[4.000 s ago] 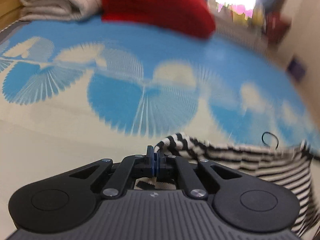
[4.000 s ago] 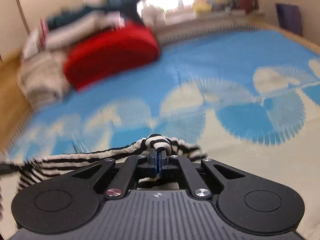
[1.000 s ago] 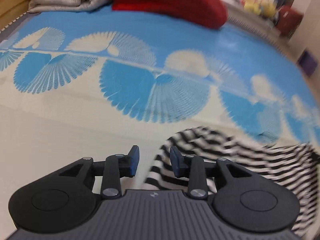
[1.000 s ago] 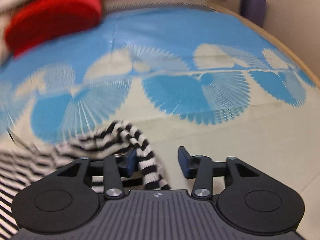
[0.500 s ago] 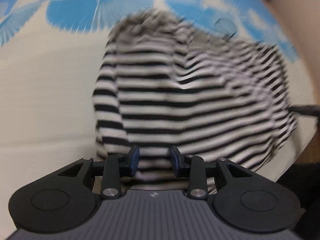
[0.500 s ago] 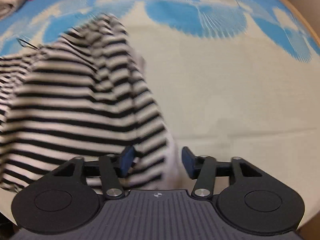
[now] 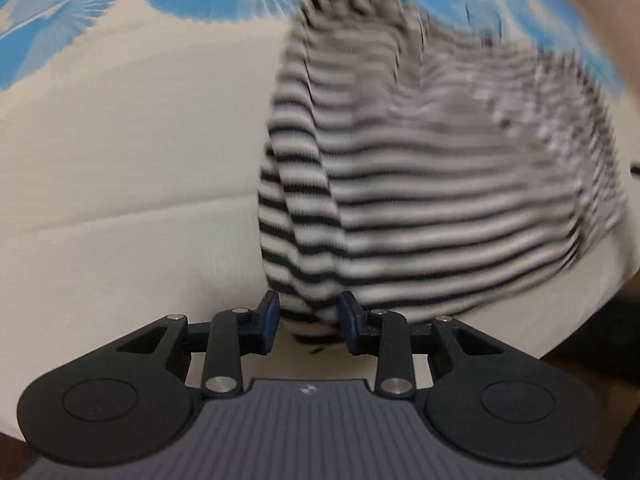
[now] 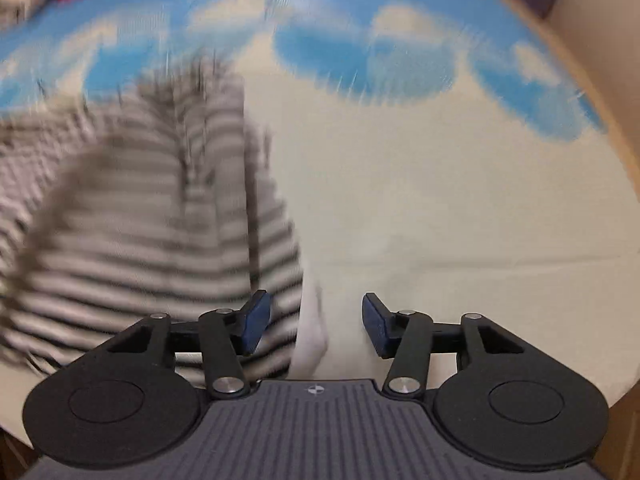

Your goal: Fold small clothes

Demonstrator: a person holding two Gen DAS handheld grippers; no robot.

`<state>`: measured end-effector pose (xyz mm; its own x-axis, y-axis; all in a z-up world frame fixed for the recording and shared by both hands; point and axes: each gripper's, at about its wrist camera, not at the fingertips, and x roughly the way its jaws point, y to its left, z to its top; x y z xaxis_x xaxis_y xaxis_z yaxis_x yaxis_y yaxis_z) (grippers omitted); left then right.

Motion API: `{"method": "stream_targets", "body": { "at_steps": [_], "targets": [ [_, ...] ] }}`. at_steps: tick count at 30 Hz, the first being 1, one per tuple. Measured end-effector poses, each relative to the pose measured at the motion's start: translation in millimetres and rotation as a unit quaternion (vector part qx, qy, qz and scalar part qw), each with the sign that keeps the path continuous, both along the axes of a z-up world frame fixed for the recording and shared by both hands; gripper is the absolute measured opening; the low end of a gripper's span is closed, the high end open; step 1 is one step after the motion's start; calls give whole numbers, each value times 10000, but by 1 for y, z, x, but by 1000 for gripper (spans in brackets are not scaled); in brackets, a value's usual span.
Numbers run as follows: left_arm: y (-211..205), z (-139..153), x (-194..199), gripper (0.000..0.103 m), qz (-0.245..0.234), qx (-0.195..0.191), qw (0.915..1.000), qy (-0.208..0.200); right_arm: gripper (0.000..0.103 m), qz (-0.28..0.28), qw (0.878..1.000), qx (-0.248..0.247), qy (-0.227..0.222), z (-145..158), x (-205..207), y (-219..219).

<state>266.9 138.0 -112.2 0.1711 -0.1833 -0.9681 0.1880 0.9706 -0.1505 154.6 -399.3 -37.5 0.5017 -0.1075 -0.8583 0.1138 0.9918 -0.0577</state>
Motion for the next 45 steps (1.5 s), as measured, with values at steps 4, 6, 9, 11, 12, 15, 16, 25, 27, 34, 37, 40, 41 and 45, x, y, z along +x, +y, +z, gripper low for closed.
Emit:
{"method": "stream_targets", "body": {
  "at_steps": [4, 6, 9, 11, 12, 15, 16, 25, 27, 34, 37, 40, 41, 45],
  "targets": [
    [16, 37, -11, 43, 892, -498, 9938, -444, 60, -340, 9870, 663, -1421, 67, -41, -4],
    [22, 41, -25, 52, 1397, -841, 9853, -502, 64, -367, 9769, 1025, -1840, 74, -65, -2],
    [29, 23, -48, 60, 2078, -1447, 9668, -344, 63, -523, 9791, 1230, -1532, 53, -80, 3],
    [33, 0, -57, 60, 2359, -1607, 9584, -81, 62, -748, 9748, 1478, -1493, 47, -84, 0],
    [35, -11, -58, 60, 2496, -1540, 9560, 92, 62, -795, 9721, 1597, -1523, 46, -84, -2],
    [31, -31, -51, 60, 2659, -1435, 9527, 318, 62, -725, 9754, 1532, -1406, 41, -80, -1],
    [32, -37, -47, 62, 2729, -1532, 9489, 408, 62, -701, 9768, 1505, -1354, 39, -77, 0],
    [44, -53, -26, 65, 3585, -1968, 9112, 494, 62, -521, 9769, 1478, -1451, 45, -67, -1],
    [36, -53, -18, 67, 3534, -1867, 9156, 449, 62, -427, 9757, 1563, -1472, 52, -62, -7],
    [15, -42, -7, 20, 3119, -1549, 9374, -10, 61, -575, 9754, 1463, -1542, 53, -51, -21],
    [14, -22, -13, 17, 2947, -1476, 9434, -373, 60, -815, 9762, 1409, -1435, 46, -48, -19],
    [24, 1, -26, 17, 2822, -1518, 9437, -825, 60, -1167, 9686, 1629, -1474, 42, -45, -23],
    [28, 8, -31, 17, 2741, -1432, 9461, -957, 60, -1249, 9674, 1696, -1403, 39, -43, -24],
    [46, 16, -48, 17, 2800, -804, 9512, -1015, 60, -1243, 9667, 1858, -1249, 32, -35, -19]
  ]
}}
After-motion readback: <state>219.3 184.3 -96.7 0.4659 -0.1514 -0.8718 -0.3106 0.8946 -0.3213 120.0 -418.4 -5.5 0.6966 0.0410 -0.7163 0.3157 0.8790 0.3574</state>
